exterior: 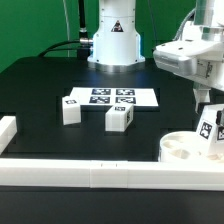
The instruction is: Assemble stool
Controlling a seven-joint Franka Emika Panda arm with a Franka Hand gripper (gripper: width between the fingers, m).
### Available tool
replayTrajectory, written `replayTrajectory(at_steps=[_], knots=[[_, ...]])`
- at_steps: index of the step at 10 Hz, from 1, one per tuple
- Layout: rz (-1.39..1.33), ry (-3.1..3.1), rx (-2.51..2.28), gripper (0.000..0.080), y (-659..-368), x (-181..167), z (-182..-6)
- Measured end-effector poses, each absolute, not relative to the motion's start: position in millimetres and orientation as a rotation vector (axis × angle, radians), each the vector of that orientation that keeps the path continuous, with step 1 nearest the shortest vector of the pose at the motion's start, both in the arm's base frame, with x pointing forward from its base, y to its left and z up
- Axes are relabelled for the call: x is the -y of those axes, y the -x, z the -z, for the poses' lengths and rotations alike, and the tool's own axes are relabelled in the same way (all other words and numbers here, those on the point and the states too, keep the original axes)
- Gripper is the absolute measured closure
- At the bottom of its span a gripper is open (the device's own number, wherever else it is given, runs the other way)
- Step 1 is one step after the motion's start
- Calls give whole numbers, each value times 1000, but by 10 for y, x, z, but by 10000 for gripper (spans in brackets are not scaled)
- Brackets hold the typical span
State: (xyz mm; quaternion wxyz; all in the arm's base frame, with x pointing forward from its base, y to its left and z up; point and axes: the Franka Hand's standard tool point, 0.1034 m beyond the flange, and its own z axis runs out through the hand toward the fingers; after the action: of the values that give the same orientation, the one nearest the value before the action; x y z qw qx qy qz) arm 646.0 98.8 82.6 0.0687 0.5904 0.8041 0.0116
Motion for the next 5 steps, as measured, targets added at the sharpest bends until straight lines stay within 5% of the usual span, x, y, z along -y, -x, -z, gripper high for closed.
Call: replayTrajectory(at_steps=[5], knots=[[-27, -2235, -2051, 461, -6441, -960, -822]])
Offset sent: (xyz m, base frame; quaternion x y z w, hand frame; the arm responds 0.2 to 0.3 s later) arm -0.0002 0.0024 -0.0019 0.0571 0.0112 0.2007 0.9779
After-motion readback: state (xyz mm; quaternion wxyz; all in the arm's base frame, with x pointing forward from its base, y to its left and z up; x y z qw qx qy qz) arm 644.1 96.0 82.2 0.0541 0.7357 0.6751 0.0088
